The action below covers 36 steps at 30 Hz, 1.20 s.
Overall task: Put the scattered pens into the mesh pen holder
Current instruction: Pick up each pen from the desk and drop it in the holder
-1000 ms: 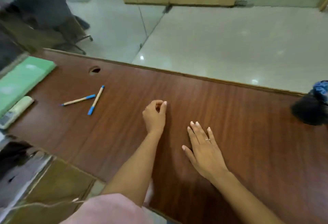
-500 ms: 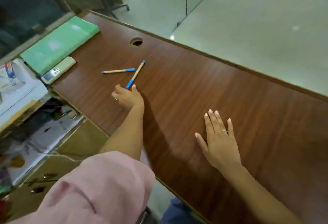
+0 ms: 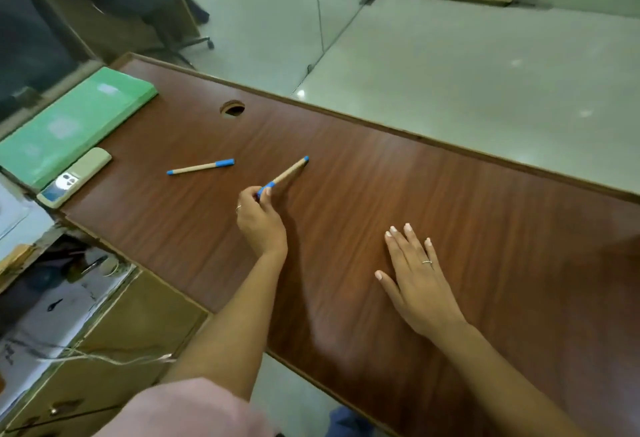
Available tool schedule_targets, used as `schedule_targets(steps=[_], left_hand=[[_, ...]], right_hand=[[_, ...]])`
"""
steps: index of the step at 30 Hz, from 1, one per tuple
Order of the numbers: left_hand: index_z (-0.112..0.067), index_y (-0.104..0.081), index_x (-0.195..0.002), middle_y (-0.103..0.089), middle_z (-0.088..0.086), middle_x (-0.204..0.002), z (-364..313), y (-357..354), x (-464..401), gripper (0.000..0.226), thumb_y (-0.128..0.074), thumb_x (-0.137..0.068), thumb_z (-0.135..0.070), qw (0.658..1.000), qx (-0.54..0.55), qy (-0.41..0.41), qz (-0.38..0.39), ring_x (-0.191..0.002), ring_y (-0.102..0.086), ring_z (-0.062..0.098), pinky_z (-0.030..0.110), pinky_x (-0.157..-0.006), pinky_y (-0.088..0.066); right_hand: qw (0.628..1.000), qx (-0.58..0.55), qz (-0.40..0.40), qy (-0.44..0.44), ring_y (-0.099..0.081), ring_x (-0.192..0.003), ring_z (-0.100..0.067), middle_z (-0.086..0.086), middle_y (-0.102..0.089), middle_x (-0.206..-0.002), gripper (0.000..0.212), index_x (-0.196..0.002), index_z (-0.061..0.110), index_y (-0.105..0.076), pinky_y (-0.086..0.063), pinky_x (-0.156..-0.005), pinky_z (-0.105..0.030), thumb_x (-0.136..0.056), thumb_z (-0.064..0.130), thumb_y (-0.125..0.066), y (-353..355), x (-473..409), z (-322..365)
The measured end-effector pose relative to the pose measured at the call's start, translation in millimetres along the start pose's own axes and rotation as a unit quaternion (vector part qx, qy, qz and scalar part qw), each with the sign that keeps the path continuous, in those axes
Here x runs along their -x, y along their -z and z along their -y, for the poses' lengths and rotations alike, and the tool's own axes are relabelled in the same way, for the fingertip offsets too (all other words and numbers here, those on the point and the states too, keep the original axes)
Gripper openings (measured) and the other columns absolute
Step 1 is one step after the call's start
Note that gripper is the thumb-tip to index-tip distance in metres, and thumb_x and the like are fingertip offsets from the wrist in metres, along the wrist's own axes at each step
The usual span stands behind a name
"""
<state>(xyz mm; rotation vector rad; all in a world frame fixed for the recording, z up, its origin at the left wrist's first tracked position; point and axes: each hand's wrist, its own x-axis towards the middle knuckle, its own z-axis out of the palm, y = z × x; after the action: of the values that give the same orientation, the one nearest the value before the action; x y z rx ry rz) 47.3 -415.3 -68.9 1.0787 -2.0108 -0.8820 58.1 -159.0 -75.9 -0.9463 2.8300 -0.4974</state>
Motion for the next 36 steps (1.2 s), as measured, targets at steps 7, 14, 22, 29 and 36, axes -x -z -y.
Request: schedule_targets(steps=[7, 14, 22, 29, 36], left_hand=[[-0.006, -0.060, -0.091, -0.065, 0.002, -0.084, -97, -51, 117, 0.017, -0.049, -0.097, -0.018, 0.960, 0.172, -0.177, 0.133, -0.072, -0.050, 0.010, 0.014, -0.063, -0.031], [-0.009, -0.060, -0.091, -0.057, -0.010, -0.075, -256, -103, 208, 0.017, -0.049, -0.097, -0.021, 0.852, 0.348, -0.273, 0.281, -0.065, -0.049, 0.011, 0.025, -0.062, -0.039], [-0.001, -0.066, -0.092, -0.067, 0.013, -0.088, -341, -156, 302, 0.016, -0.062, -0.091, -0.017, 0.779, 0.286, -0.414, 0.375, -0.076, -0.060, 0.022, 0.025, -0.067, -0.041], [-0.015, -0.065, -0.097, -0.067, 0.003, -0.088, -304, -165, 249, 0.026, -0.061, -0.090, -0.040, 0.825, 0.180, -0.415, 0.340, -0.081, -0.061, 0.017, 0.027, -0.063, -0.041], [-0.017, -0.066, -0.088, -0.070, 0.001, -0.086, -228, -169, 229, 0.020, -0.061, -0.090, -0.036, 0.868, 0.081, -0.290, 0.396, -0.082, -0.062, 0.017, 0.027, -0.068, -0.043]], right_hand=[[0.985, 0.062, -0.050, -0.150, -0.008, -0.143, -0.027, -0.013, -0.026, -0.154, 0.067, -0.142, 0.006, -0.031, -0.017, -0.114, -0.051, -0.092, 0.050, -0.020, 41, 57, -81], [0.961, 0.053, -0.079, -0.258, -0.005, -0.144, -0.018, -0.006, -0.022, -0.156, 0.068, -0.146, 0.011, -0.022, -0.005, -0.116, -0.047, -0.093, 0.055, -0.016, 54, 118, -146], [0.968, 0.019, -0.080, -0.237, -0.002, -0.144, -0.016, -0.004, -0.021, -0.157, 0.064, -0.146, 0.012, -0.019, 0.001, -0.117, -0.048, -0.096, 0.052, -0.023, 46, 124, -157], [0.979, 0.020, -0.082, -0.184, -0.003, -0.145, -0.018, -0.005, -0.020, -0.157, 0.062, -0.146, 0.011, -0.020, 0.000, -0.117, -0.048, -0.097, 0.049, -0.028, 44, 99, -132], [0.958, 0.002, -0.106, -0.268, -0.003, -0.145, -0.021, -0.009, -0.020, -0.157, 0.060, -0.145, 0.007, -0.020, -0.002, -0.116, -0.046, -0.098, 0.045, -0.027, 54, 101, -147]])
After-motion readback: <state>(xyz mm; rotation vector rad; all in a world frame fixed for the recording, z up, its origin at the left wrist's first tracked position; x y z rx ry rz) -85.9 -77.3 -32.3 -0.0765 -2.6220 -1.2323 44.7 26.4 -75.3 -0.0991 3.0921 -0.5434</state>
